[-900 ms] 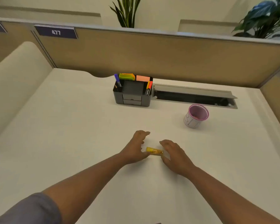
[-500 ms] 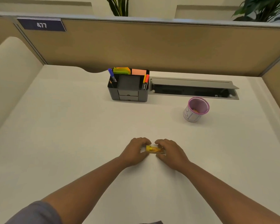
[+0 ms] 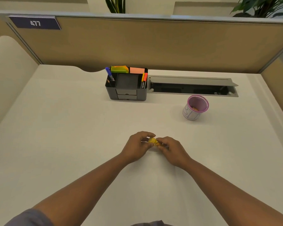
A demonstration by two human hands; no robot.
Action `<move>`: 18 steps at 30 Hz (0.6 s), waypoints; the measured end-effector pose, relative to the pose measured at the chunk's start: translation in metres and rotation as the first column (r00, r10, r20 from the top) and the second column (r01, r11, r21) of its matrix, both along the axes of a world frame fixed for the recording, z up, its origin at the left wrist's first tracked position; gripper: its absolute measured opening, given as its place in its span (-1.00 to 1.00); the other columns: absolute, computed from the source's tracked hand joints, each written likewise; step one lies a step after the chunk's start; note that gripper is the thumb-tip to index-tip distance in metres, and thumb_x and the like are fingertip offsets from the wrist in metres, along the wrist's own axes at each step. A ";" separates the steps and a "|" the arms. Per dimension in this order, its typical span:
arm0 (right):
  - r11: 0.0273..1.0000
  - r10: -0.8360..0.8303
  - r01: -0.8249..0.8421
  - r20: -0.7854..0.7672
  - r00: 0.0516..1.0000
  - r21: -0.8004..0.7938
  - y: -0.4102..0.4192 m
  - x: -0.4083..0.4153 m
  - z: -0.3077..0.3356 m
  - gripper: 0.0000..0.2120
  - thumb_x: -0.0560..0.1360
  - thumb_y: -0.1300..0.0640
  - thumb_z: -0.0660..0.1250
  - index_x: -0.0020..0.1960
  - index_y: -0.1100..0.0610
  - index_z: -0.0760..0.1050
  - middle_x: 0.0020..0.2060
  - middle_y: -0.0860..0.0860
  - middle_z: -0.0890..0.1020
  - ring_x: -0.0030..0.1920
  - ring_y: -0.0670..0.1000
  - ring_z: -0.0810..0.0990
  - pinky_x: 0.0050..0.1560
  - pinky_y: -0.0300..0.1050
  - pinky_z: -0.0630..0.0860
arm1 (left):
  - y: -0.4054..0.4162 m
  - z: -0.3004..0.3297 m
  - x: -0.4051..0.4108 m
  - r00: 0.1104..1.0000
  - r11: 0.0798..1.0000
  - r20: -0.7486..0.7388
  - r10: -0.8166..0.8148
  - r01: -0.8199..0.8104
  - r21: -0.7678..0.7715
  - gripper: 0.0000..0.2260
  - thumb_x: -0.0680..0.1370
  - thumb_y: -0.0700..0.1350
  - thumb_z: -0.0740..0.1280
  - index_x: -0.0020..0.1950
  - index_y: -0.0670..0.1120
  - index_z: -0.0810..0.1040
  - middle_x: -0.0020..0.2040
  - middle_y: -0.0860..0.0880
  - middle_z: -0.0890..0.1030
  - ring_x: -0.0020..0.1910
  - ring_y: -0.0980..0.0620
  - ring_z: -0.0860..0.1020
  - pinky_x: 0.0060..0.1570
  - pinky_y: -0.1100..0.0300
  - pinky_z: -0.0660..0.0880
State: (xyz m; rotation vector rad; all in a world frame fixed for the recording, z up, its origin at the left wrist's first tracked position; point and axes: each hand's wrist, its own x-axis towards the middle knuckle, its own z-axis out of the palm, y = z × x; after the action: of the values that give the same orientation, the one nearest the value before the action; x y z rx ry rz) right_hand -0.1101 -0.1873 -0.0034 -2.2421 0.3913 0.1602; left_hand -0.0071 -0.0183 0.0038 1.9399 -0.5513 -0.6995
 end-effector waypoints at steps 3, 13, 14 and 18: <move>1.000 -0.004 0.004 -0.011 1.000 0.012 0.001 -0.001 0.001 -0.70 0.62 0.17 0.30 0.33 0.07 0.56 0.10 0.03 0.64 0.11 0.05 0.57 0.19 -0.02 0.52 | -0.001 0.005 0.003 0.999 1.000 0.032 -0.017 0.016 0.023 -0.74 0.51 -0.25 0.46 0.16 0.00 0.67 0.12 0.01 0.68 0.08 0.08 0.66 0.16 0.13 0.60; 0.999 -0.009 0.010 -0.006 1.000 0.032 0.004 -0.003 0.006 -0.74 0.59 0.22 0.33 0.25 0.07 0.61 0.04 0.00 0.66 0.03 0.03 0.56 0.07 -0.14 0.47 | 0.002 0.016 0.007 0.995 0.995 0.066 -0.077 0.073 0.068 -0.77 0.50 -0.30 0.47 0.12 -0.09 0.69 0.03 -0.03 0.73 0.02 0.06 0.69 0.13 0.20 0.59; 0.999 -0.016 0.016 -0.006 1.000 0.032 0.004 -0.003 0.006 -0.74 0.59 0.21 0.33 0.25 0.07 0.61 0.04 0.00 0.66 0.03 0.02 0.56 0.06 -0.15 0.47 | 0.001 0.017 0.007 0.994 0.995 0.074 -0.076 0.072 0.066 -0.77 0.50 -0.29 0.47 0.12 -0.08 0.69 0.03 -0.02 0.73 0.02 0.07 0.69 0.13 0.20 0.60; 0.998 -0.061 0.061 0.001 0.998 0.018 0.004 -0.001 0.008 -0.74 0.57 0.18 0.37 0.24 0.03 0.61 0.06 -0.02 0.67 0.01 -0.02 0.57 0.04 -0.18 0.47 | 0.000 0.017 0.004 0.993 0.998 0.107 -0.046 0.040 0.058 -0.77 0.50 -0.27 0.48 0.13 -0.06 0.69 0.04 0.01 0.71 0.02 0.11 0.67 0.14 0.17 0.61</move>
State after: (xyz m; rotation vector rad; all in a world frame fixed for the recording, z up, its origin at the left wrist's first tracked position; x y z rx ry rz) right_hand -0.1116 -0.1836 0.0049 -2.2097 0.4557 0.1290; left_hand -0.0028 -0.0182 0.0212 2.0318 -0.6475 -0.6455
